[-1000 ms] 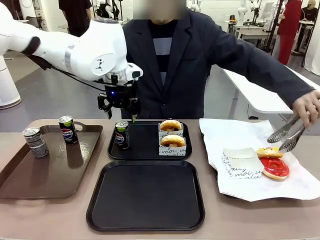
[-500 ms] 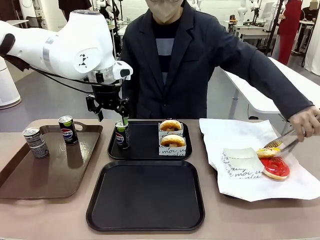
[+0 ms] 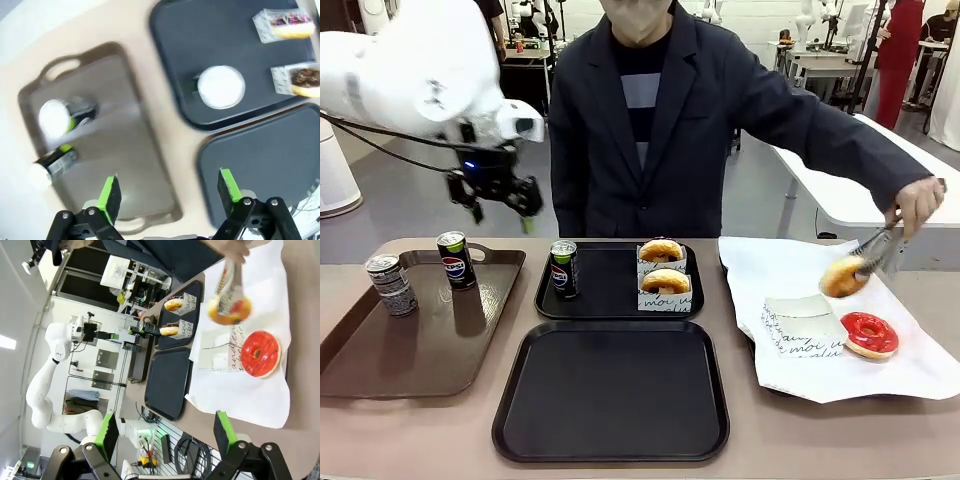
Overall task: Set up donuts and drinks on trays.
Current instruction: Pick up one Pepsi coke from the Handle tray and place it on the Flat Tray without a Pepsi coke.
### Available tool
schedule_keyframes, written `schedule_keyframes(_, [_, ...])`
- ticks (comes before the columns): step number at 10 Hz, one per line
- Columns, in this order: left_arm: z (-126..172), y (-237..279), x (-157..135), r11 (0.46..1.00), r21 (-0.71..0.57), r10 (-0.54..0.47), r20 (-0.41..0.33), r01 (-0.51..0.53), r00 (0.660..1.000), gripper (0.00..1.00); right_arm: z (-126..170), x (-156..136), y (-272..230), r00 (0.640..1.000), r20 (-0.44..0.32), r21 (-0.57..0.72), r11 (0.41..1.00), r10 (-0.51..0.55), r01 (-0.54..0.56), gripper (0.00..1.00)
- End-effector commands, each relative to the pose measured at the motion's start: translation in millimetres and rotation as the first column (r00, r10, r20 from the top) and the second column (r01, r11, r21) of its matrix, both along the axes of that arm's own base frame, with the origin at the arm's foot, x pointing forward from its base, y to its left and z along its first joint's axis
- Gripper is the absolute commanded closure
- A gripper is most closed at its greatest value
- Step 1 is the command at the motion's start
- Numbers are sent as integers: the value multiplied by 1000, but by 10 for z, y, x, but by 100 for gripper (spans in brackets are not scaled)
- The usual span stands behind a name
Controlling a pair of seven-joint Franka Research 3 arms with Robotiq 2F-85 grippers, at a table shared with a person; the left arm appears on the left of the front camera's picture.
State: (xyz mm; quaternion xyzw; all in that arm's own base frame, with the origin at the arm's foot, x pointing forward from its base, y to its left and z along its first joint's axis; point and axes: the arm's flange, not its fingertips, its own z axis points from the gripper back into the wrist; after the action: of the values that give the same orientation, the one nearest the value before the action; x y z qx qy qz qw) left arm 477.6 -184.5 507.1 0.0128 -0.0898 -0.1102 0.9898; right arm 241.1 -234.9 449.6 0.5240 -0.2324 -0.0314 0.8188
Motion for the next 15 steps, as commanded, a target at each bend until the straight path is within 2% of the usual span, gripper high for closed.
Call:
schedule_keyframes(1, [210,693,-145,999,24,42,19,-42,999,0,17,29,-10,1000,31,16,1000,-1,1,0])
schedule_keyframes(3, [319,1322,4,988,29,151,-9,-151,988,0,17,29,-10,1000,31,16,1000,-1,1,0])
schedule_keyframes(4, [299,1534,87,981,17,194,-49,-193,980,0,17,29,-10,1000,31,16,1000,-1,1,0])
schedule_keyframes(5, [199,1693,163,974,34,224,-83,-222,971,0,17,29,-10,1000,31,16,1000,-1,1,0])
schedule_keyframes(7, [56,1921,225,958,54,285,-103,-281,953,0,17,29,-10,1000,31,16,1000,-1,1,0])
schedule_keyframes(9, [121,1803,147,971,21,239,-108,-238,965,0,17,29,-10,1000,31,16,1000,-1,1,0])
schedule_keyframes(10, [-41,1972,189,965,38,261,-103,-259,960,0,17,29,-10,1000,31,16,1000,-1,1,0])
schedule_keyframes(15, [-42,1946,192,966,36,258,-109,-255,960,0,17,29,-10,1000,31,16,1000,-1,1,0])
